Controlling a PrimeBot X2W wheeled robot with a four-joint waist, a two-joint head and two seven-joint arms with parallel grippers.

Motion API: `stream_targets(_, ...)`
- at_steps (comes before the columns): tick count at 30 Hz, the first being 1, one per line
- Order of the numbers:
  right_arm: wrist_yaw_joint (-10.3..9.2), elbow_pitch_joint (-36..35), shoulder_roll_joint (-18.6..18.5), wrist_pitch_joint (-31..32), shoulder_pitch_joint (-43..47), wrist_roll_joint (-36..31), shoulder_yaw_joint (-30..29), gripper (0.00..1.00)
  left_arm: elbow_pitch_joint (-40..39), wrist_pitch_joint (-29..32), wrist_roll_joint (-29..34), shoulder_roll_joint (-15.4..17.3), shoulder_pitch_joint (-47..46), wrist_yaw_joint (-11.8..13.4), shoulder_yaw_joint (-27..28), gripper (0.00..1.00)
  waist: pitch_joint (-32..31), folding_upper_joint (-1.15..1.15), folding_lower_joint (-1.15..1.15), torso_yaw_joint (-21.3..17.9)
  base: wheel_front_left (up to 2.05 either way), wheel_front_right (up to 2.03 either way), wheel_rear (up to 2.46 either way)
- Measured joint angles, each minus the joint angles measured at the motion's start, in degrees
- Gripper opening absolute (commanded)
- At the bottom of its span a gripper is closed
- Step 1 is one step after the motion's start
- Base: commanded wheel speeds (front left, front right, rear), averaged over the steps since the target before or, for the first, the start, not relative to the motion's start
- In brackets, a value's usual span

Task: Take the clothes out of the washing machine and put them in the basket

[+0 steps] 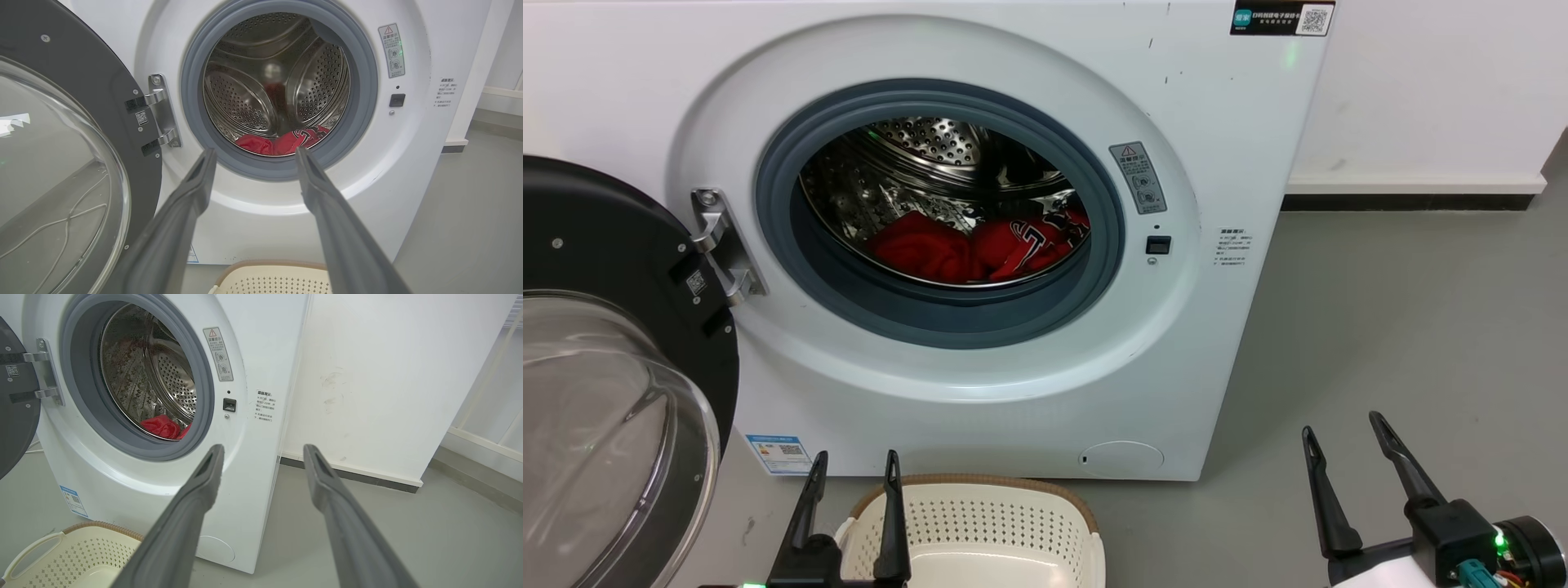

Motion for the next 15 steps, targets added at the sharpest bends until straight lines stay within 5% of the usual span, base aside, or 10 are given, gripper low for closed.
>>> stream_targets(7, 0.0, 0.4, 0.0, 0.0, -0.8, 0.3, -0.7, 1.0, 1.6, 0.0, 0.0, 0.7, -0.7, -2.7, 0.1, 1.0, 1.2, 0.0, 0.0, -2.2, 0.0, 0.0, 0.0)
stream_targets(15, 0.0, 0.0, 0.0, 0.0, -3.2, 2.5, -0.5, 1.0, 9.2, 0.0, -0.9, 5.9, -10.1, -7.5, 3.4, 1.0, 6.4, 0.0, 0.0, -6.6, 0.0, 0.0, 0.0)
